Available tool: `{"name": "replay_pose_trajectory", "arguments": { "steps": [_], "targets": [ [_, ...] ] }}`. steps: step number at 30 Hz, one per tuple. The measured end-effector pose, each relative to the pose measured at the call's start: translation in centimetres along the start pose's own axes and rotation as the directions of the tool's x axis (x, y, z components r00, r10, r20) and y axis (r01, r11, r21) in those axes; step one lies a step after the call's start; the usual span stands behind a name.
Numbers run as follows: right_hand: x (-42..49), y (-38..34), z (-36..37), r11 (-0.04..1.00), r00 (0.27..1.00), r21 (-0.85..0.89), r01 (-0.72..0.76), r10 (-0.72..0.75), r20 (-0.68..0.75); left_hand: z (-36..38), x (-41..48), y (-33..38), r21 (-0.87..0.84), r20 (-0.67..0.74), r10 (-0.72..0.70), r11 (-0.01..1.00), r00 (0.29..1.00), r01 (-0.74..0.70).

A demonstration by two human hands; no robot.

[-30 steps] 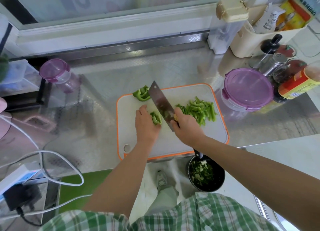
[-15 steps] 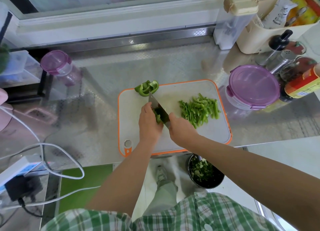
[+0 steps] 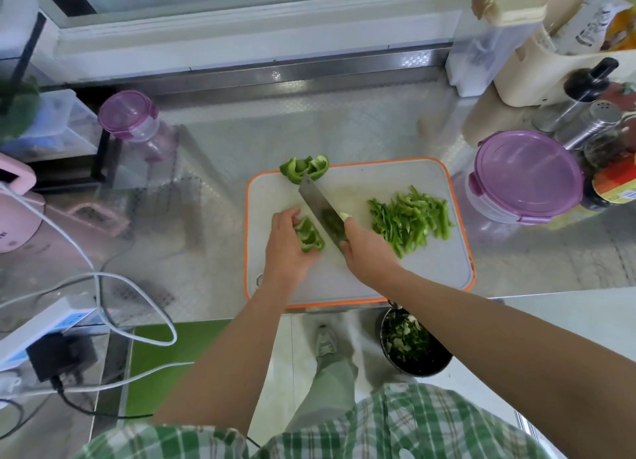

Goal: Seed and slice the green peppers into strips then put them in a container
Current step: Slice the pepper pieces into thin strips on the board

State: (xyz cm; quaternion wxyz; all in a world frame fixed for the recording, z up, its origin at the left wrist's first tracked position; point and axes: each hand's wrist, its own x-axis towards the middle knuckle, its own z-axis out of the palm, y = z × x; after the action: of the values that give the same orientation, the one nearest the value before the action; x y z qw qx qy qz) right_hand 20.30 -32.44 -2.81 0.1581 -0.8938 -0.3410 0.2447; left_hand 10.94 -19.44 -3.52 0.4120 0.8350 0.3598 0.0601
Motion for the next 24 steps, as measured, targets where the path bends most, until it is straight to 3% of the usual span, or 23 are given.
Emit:
{"name": "replay_pose_trajectory", "arguments": {
  "steps": [4, 8, 10, 12, 14, 16, 19, 22, 24],
  "targets": [
    [-1.2, 1.5, -1.7, 0.973, 0.986, 0.196, 0.119, -0.093, -0.138, -0.3, 0.0, -0.6, 0.222, -0.064, 0.024, 0.975, 0.998, -0.01],
    [-1.5, 2.8, -3.3, 0.944, 0.978, 0.329, 0.017, 0.053, -0.203, 0.2, 0.7, 0.8, 0.35, -0.158, 0.209, 0.926, 0.965, -0.143],
    [-1.6, 3.3, -3.7, 0.938, 0.974, 0.344, -0.044, 0.116, -0.192, 1.0, 1.7, 2.1, 0.373, -0.084, 0.337, 0.884, 0.938, -0.284],
    [-2.0, 3.8, -3.9, 0.941, 0.973, 0.325, -0.092, 0.154, -0.172, 2.2, 2.8, 2.9, 0.43, 0.076, 0.42, 0.804, 0.904, -0.41],
    [-2.4, 4.1, -4.0, 0.943, 0.974, 0.312, -0.115, 0.169, -0.152, 3.3, 3.5, 3.4, 0.513, 0.221, 0.447, 0.703, 0.867, -0.493],
    [-2.8, 4.4, -4.0, 0.939, 0.975, 0.323, -0.116, 0.17, -0.143, 3.8, 3.6, 3.6, 0.605, 0.265, 0.434, 0.621, 0.861, -0.499],
    [-3.1, 4.5, -4.1, 0.937, 0.977, 0.328, -0.117, 0.168, -0.129, 3.4, 3.5, 3.6, 0.574, 0.242, 0.267, 0.736, 0.933, -0.359],
    [-2.9, 4.2, -4.1, 0.934, 0.979, 0.338, -0.115, 0.164, -0.121, 2.5, 3.0, 4.0, 0.316, 0.035, 0.063, 0.946, 0.997, -0.071],
    [-2.7, 3.9, -4.1, 0.942, 0.982, 0.32, -0.102, 0.147, -0.119, 2.6, 2.7, 4.5, 0.069, -0.029, -0.216, 0.973, 0.976, 0.218]
  ]
}}
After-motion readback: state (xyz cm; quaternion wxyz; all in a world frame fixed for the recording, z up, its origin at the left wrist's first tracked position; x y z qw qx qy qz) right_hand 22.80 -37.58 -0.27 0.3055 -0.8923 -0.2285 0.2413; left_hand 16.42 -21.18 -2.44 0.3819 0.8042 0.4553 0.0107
